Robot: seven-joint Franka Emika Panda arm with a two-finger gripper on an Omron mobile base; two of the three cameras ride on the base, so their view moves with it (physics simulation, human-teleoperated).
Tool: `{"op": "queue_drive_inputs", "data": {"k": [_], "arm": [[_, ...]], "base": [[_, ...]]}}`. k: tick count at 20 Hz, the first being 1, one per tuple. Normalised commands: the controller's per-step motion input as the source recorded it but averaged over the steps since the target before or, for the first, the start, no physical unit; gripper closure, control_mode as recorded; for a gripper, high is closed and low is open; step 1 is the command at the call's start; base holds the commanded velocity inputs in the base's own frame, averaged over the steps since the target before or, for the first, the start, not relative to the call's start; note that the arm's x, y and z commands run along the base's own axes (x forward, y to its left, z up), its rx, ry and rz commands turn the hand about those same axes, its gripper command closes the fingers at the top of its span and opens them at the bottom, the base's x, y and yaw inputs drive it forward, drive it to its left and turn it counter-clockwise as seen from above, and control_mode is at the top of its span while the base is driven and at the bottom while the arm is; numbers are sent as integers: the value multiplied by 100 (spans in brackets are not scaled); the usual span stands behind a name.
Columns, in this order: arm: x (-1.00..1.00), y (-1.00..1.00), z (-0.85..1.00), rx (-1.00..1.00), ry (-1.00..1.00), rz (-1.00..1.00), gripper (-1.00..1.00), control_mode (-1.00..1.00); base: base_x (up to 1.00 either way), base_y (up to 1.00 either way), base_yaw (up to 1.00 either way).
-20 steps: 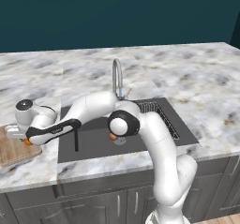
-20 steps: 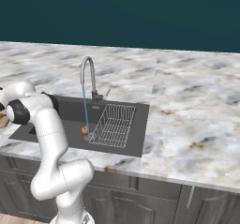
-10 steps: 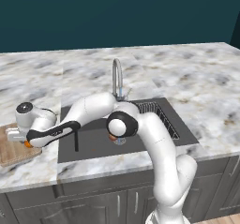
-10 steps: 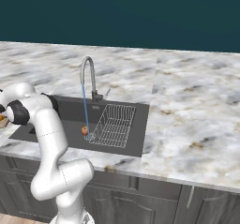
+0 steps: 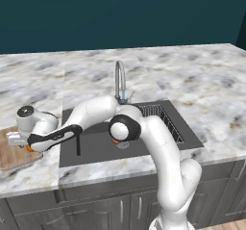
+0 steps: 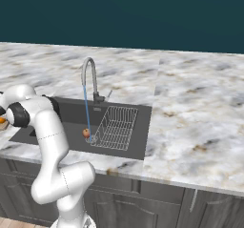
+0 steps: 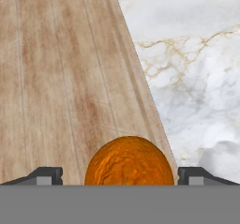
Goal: Pick the tangerine, peach from the sink and place them on the cutting board to airdry. Then turn off the sink faucet.
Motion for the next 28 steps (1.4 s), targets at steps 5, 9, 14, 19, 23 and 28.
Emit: {"op": "queue_drive_inputs", "data": {"k": [5,9,14,19,23,28], "arm": [[0,-6,1,0,0,0,-100,-100],[0,-15,8,0,0,0,-100,-100],[0,-25,15,0,0,0,-100,-100],[0,-26,14,0,0,0,-100,-100],[0,-25,7,0,0,0,-100,-100],[0,-26,3,0,0,0,-100,-100]], "base": [[0,0,0],[0,0,0],[0,0,0],[0,0,0],[0,0,0],[0,0,0]]}}
